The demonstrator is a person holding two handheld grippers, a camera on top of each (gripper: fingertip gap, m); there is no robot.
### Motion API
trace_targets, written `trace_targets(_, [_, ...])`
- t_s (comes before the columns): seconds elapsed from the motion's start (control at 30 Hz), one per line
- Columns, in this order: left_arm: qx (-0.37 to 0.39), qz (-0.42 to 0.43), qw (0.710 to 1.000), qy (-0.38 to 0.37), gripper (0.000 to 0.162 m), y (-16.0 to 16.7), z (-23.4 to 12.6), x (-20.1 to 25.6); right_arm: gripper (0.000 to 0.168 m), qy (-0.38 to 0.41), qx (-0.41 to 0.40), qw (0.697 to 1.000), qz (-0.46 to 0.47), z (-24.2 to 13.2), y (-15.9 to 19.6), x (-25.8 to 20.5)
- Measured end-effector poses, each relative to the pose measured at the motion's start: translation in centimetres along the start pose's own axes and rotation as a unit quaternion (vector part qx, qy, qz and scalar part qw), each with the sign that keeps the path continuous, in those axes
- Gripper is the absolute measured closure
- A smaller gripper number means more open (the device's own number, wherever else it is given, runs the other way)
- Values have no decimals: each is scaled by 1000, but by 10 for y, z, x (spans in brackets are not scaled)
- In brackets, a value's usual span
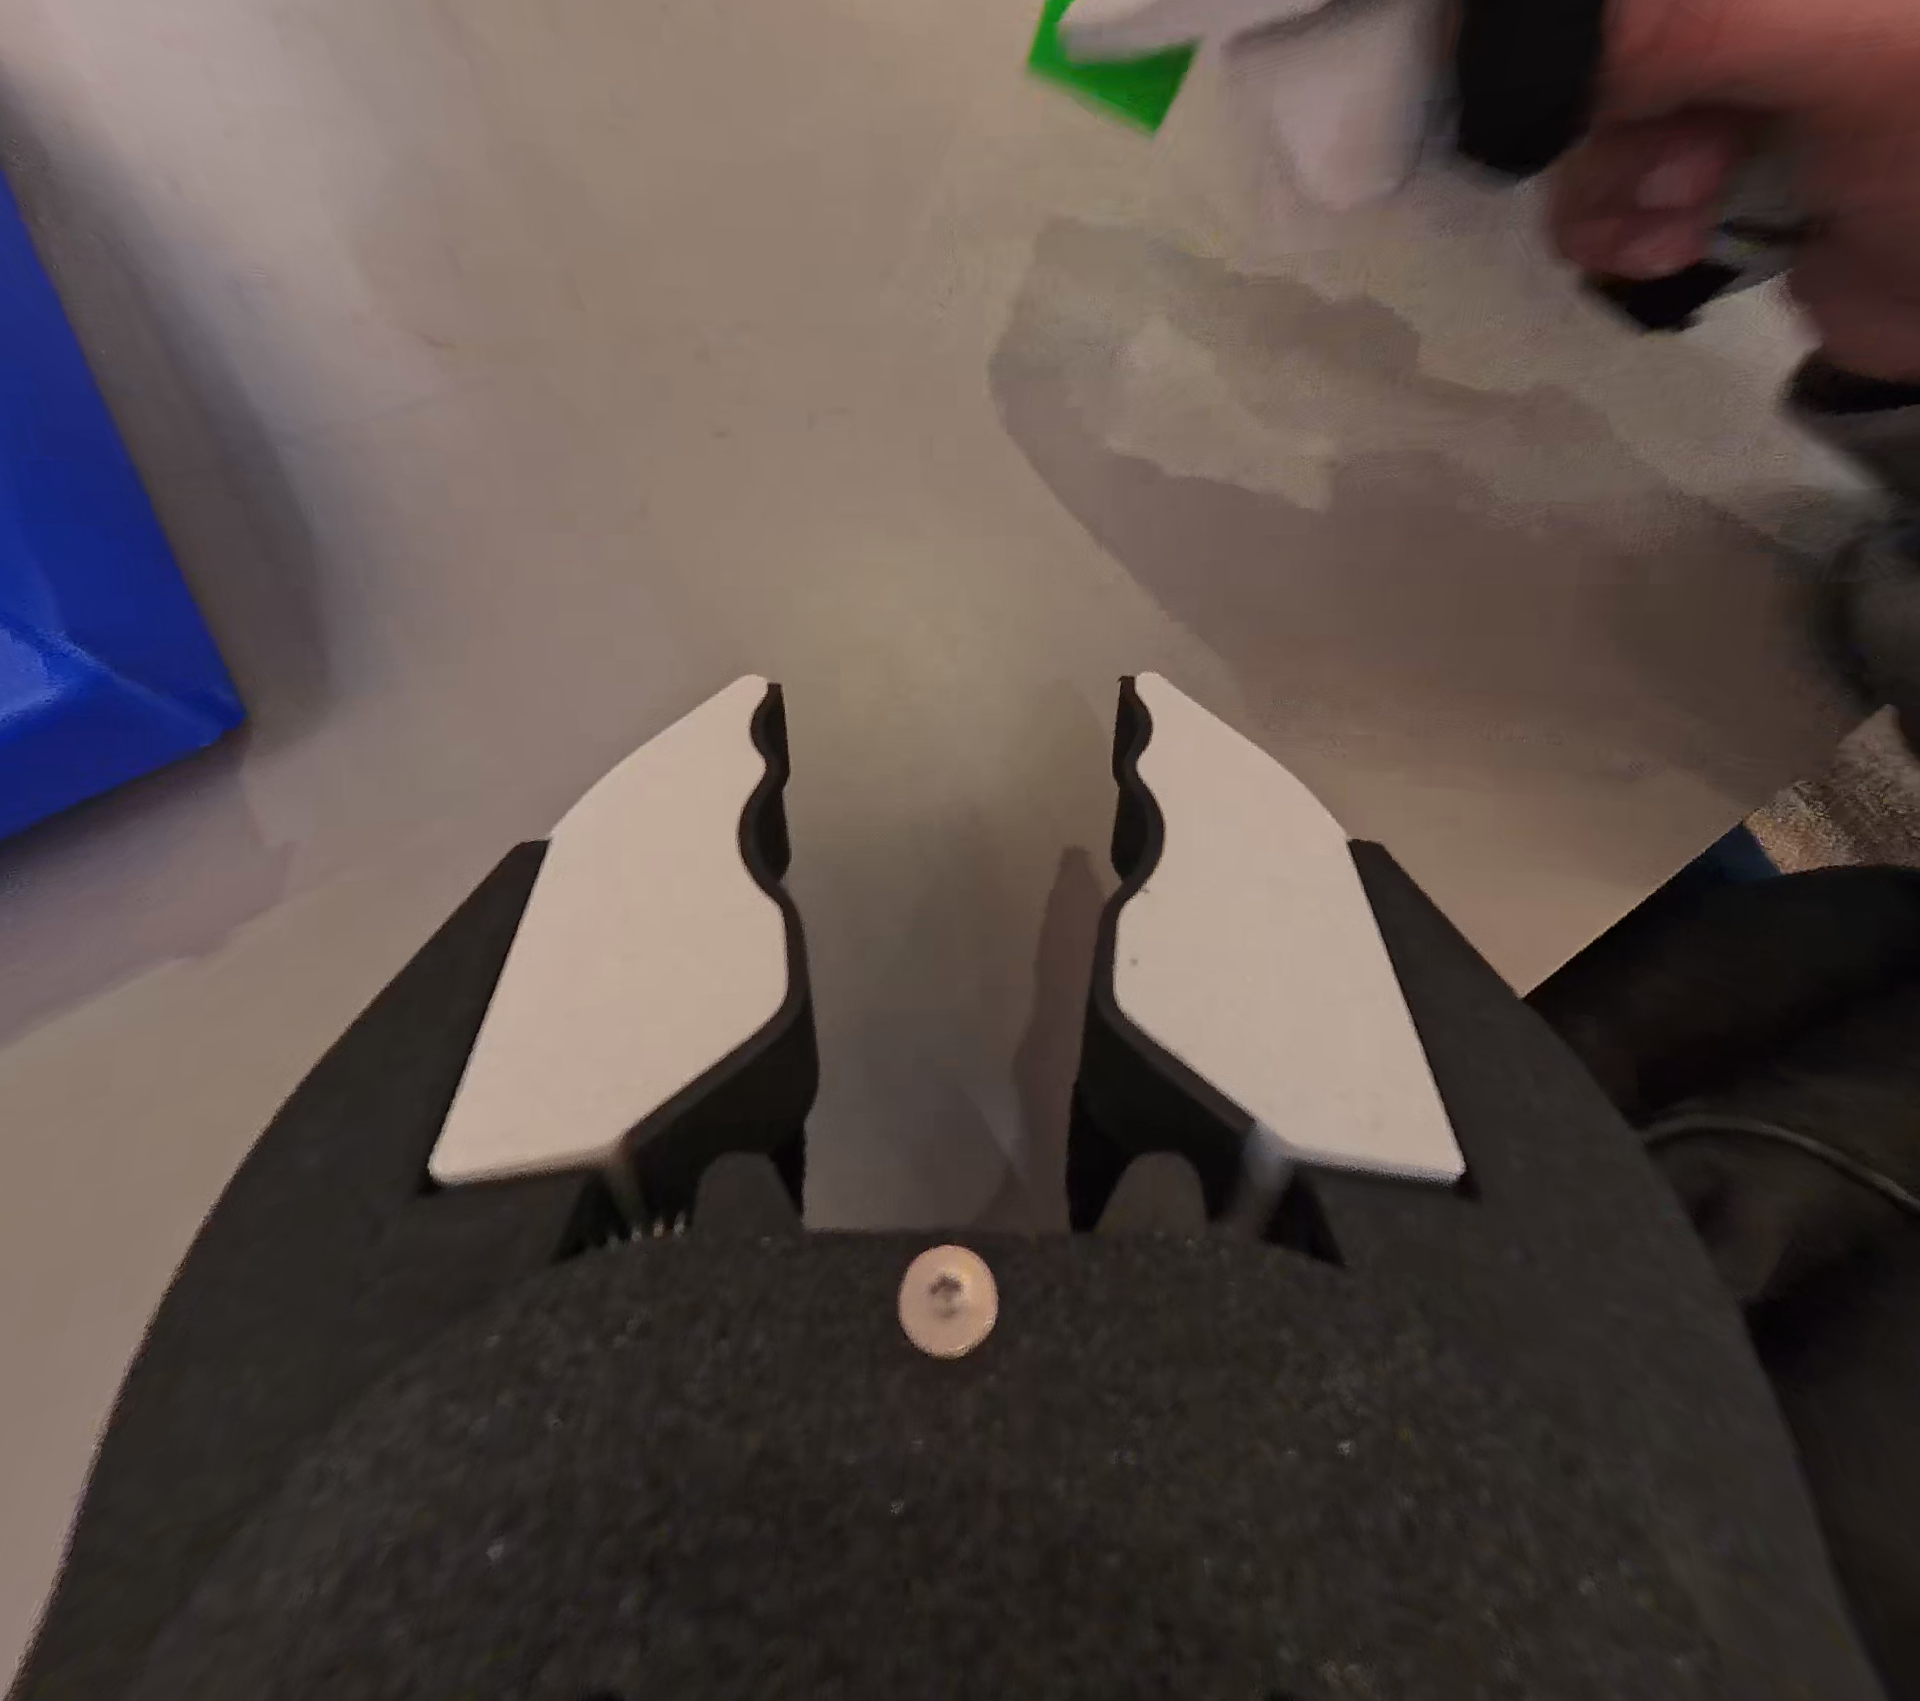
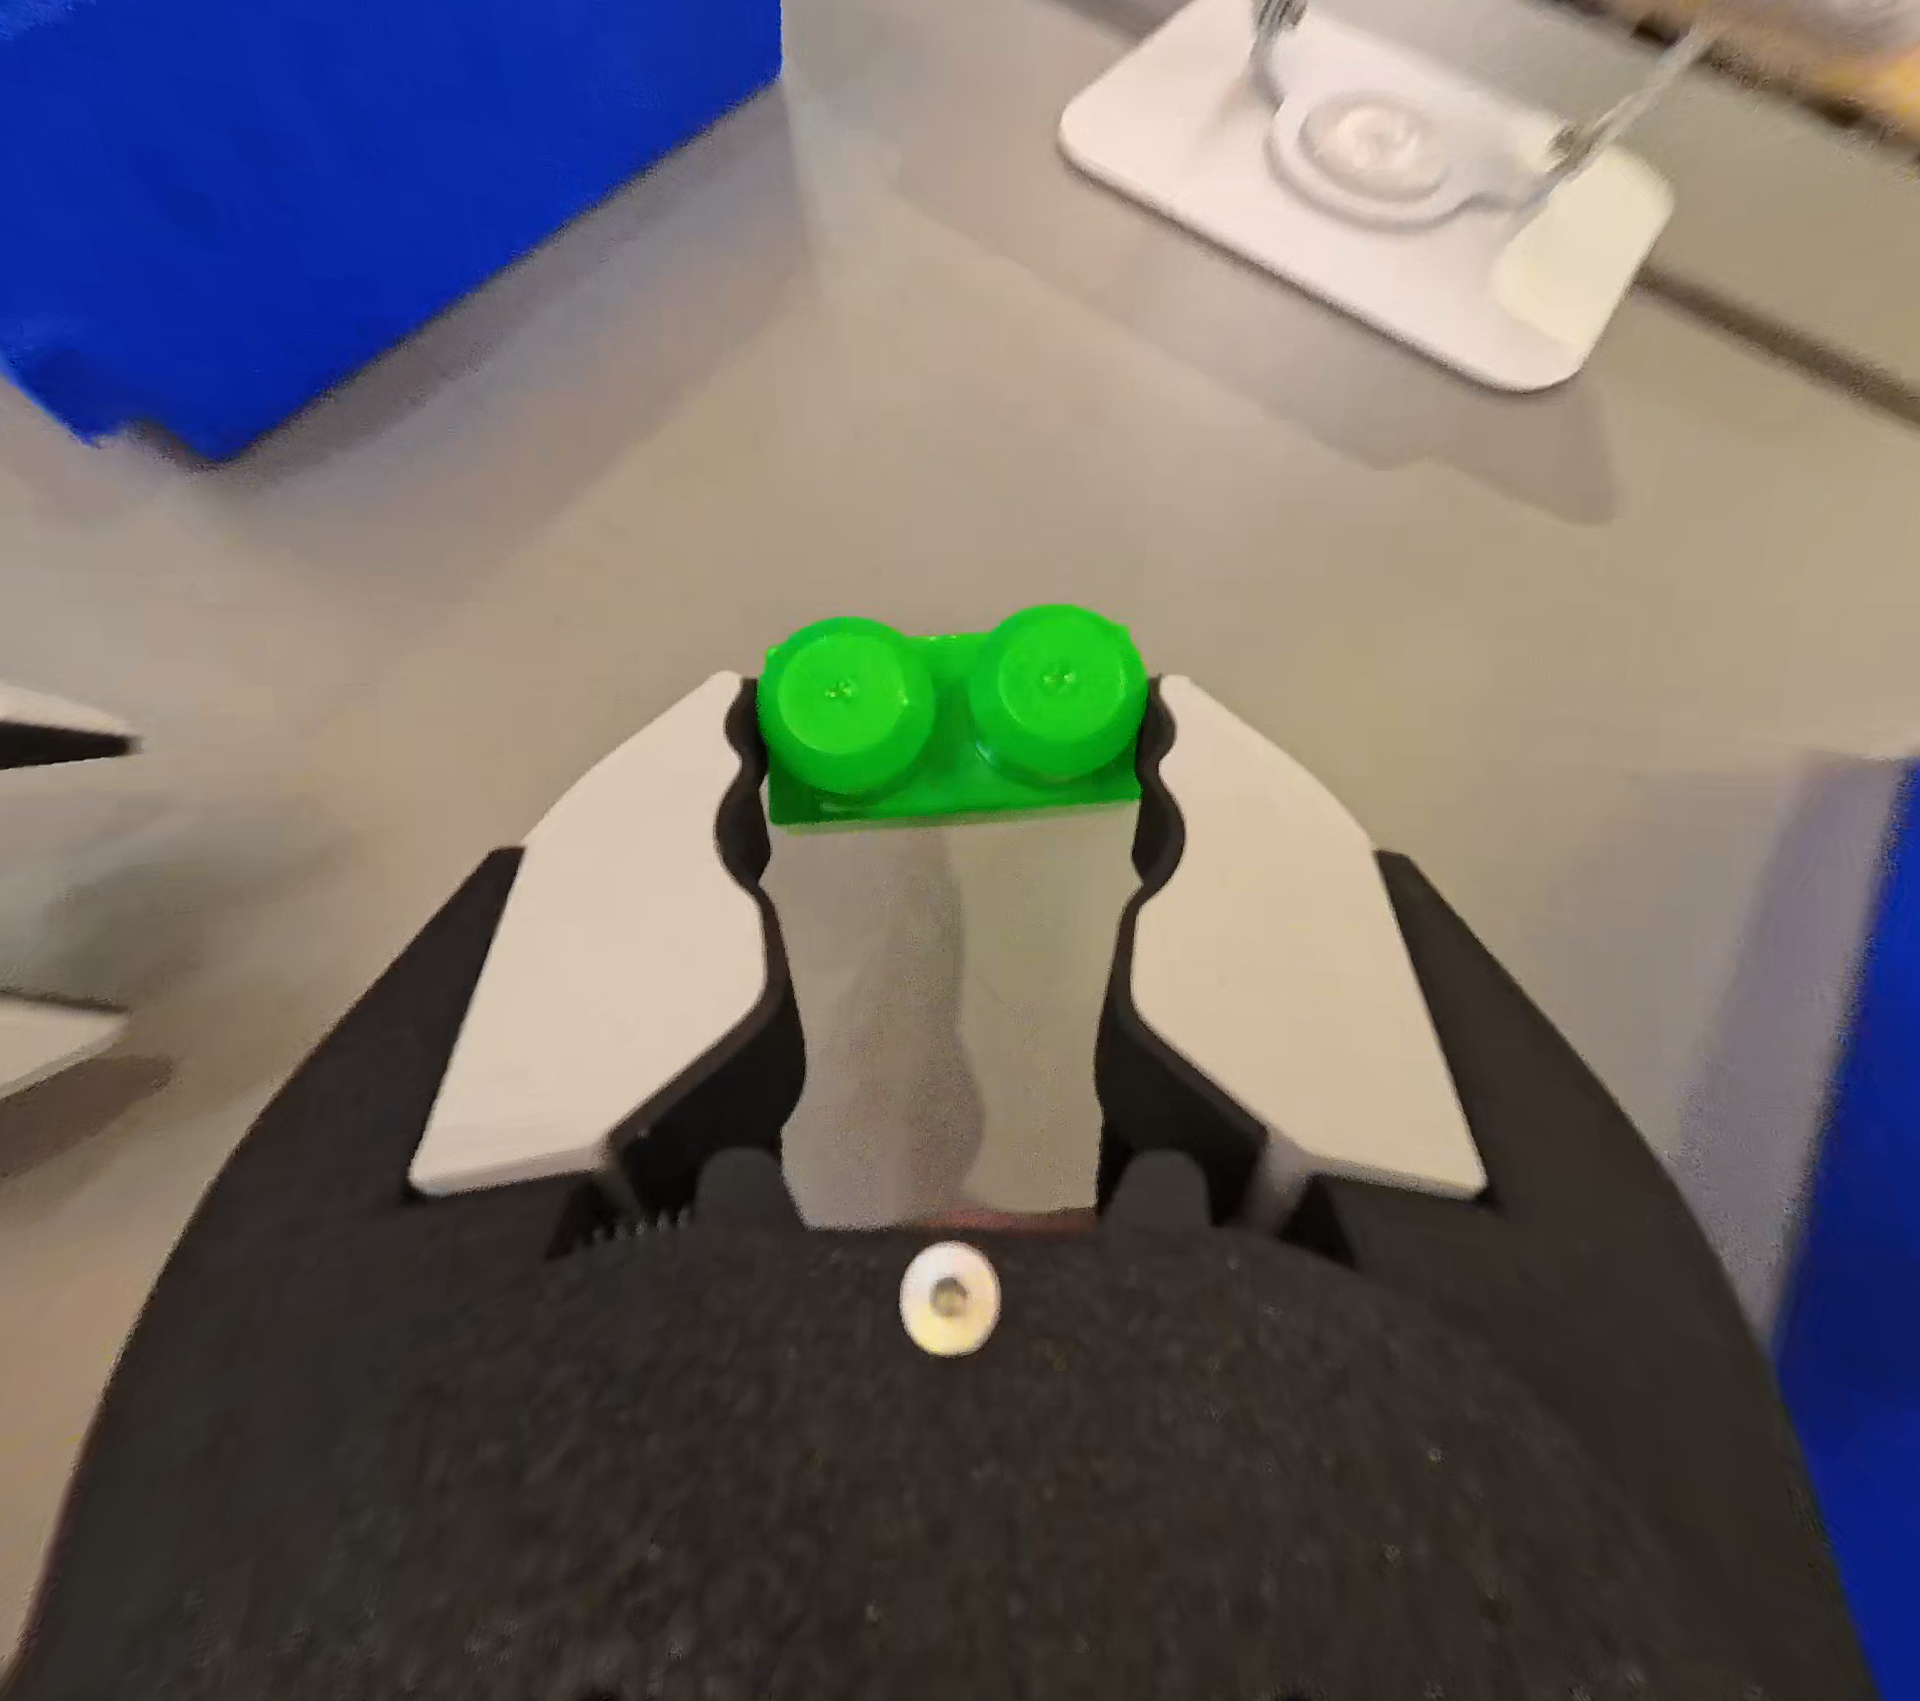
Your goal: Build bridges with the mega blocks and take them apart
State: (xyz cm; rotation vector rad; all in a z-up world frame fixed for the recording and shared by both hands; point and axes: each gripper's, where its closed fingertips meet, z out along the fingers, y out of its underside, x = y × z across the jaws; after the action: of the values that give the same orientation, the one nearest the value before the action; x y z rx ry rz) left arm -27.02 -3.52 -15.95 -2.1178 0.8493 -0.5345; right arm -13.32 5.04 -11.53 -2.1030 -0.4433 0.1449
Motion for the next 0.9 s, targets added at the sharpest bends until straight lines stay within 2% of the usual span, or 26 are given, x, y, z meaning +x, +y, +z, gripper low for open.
trace_targets(0.1, [-11,11,1000,4,102,4,5,5,99,32,58,998,-9,-71,-25,25])
trace_targets(0.2, [-24,15,1000,14,102,9,10,11,99,121,81,989,-14,-149,-34,88])
trace_targets(0.27, [-32,19,999,20,102,11,13,15,99,171,54,984,11,-190,-19,139])
trace_targets(0.33, [-36,25,999,26,102,11,15,19,99,206,-3,977,54,-215,12,187])
trace_targets(0.43, [-40,34,998,33,102,10,18,26,99,220,-127,961,110,-217,78,235])
trace_targets(0.57, [-48,46,997,41,101,10,22,34,99,160,-230,939,201,-177,135,246])
trace_targets(0.73, [-54,59,996,46,101,12,23,40,99,141,-341,901,229,-154,170,260])
trace_targets(0.87, [-59,58,995,50,100,17,22,39,98,150,-395,875,236,-147,191,267])
trace_targets(0.9, [-61,56,995,49,100,19,22,37,92,154,-392,876,234,-147,192,268])
